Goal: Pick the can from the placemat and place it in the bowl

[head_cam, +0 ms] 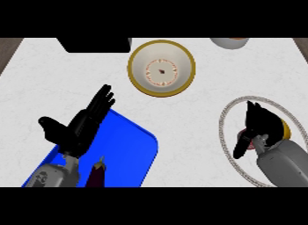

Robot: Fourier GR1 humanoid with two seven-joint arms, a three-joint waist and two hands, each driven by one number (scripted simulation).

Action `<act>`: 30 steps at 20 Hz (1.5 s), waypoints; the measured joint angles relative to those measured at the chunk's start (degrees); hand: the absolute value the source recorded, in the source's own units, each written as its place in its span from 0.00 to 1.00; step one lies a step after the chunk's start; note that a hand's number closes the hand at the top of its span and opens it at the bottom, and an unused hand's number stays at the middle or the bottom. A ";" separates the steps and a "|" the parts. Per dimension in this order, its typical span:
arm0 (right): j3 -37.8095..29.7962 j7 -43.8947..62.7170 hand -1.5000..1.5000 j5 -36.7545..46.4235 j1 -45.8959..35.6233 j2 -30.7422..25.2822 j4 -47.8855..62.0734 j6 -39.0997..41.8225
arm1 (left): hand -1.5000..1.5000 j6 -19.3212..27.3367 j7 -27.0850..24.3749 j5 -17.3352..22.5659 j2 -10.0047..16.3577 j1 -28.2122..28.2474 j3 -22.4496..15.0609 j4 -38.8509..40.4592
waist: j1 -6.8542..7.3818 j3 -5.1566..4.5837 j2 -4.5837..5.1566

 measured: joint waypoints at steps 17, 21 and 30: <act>-6.78 -9.47 1.00 12.81 2.27 6.16 5.30 1.54 | 0.50 -2.54 2.30 -3.08 -2.66 1.54 2.64 -2.55 | 0.19 -0.05 -0.04; -7.51 -10.97 1.00 16.05 2.69 6.96 6.13 2.10 | 0.50 -4.02 1.70 -3.34 -2.94 1.50 3.89 -1.47 | 0.22 -0.10 -0.09; 6.58 -12.26 1.00 22.40 -5.45 23.39 7.85 1.77 | 0.50 -5.11 3.70 -4.00 -4.09 0.14 2.01 -2.83 | 4.26 0.03 0.72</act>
